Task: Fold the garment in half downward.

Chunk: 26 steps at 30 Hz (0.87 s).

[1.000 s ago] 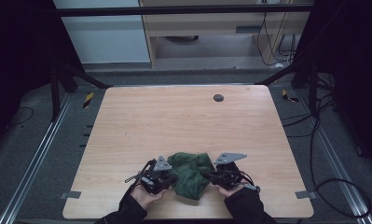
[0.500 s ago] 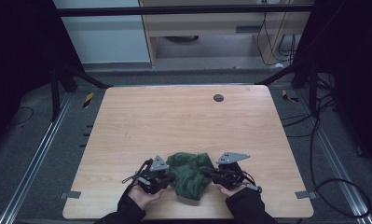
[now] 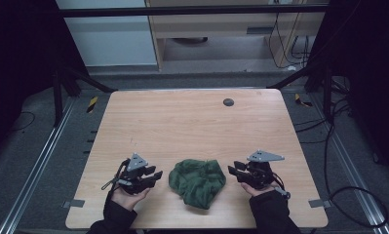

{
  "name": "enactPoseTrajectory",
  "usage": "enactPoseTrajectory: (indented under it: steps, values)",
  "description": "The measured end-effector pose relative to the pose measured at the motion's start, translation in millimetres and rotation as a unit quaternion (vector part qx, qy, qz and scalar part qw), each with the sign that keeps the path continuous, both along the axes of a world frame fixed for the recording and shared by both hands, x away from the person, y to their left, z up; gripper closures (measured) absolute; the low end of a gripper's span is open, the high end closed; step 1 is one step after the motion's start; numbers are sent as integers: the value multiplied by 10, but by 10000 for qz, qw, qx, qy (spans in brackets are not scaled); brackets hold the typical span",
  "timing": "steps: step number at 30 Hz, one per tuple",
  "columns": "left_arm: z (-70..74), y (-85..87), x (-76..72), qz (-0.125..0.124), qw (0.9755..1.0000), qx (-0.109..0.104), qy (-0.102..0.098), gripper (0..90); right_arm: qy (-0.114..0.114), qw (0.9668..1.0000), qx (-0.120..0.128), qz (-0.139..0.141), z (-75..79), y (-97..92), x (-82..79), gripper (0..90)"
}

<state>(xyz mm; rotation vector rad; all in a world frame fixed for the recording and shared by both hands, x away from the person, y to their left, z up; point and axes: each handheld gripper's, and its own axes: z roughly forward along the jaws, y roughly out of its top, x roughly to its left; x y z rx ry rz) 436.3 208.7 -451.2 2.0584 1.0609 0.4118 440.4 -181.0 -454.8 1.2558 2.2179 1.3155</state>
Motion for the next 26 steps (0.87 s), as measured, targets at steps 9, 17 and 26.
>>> enactPoseTrajectory:
  steps: [9, 17, 26]
  values:
    - [-54, 353, 107, 531, 9983, 157, -162, 439, -94, 9984, -211, -523, -78, -213, 79, 405]
    - [-136, 654, 215, 916, 9956, 187, -91, 354, -18, 9960, -339, -825, -150, -401, 152, 311]
    - [-174, 762, 267, 1012, 9946, 216, -98, 321, -14, 9928, -511, -1084, -192, -558, 197, 252]
